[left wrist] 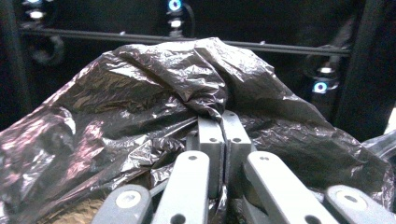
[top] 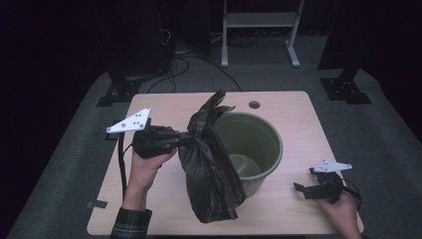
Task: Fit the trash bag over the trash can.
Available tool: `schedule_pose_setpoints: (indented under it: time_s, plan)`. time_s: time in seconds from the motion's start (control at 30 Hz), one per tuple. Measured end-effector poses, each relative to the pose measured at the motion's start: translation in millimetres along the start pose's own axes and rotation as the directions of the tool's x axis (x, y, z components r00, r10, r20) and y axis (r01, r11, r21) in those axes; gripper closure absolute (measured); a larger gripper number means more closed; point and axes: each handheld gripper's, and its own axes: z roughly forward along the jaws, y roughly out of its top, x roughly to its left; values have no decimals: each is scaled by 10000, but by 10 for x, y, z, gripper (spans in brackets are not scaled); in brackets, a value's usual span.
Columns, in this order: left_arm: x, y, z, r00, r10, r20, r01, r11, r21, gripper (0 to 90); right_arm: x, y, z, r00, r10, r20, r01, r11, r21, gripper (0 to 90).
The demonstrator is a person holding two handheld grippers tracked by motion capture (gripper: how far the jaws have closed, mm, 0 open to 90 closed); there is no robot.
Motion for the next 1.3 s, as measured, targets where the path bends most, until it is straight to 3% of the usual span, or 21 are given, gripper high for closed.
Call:
schedule_pose_setpoints:
  time_s: [0.17,0.33,0.67,0.87,1.03,1.3]
  plan:
    - [-47,95,176,9982,196,566,-191,9998,-80,885,1,0,0,10000,13,0,-13,10000,-1,100]
    - [-178,208,236,9955,414,852,-400,9990,-188,885,0,0,0,10000,3,12,-3,10000,4,99]
    - [-502,390,184,9897,721,1234,-712,9974,-119,885,-1,-1,-1,10000,58,71,-58,10000,1,100]
    - [-595,327,112,9880,510,1457,-506,9987,-67,885,1,-3,-3,9999,111,121,-111,9999,-7,100]
    - [-499,188,72,9906,123,1361,-135,9999,75,884,1,-4,-4,9999,116,121,-116,9999,-4,99]
    - [-179,-111,129,9926,-763,947,721,9963,463,882,0,-4,-4,9999,120,117,-120,9999,-4,99]
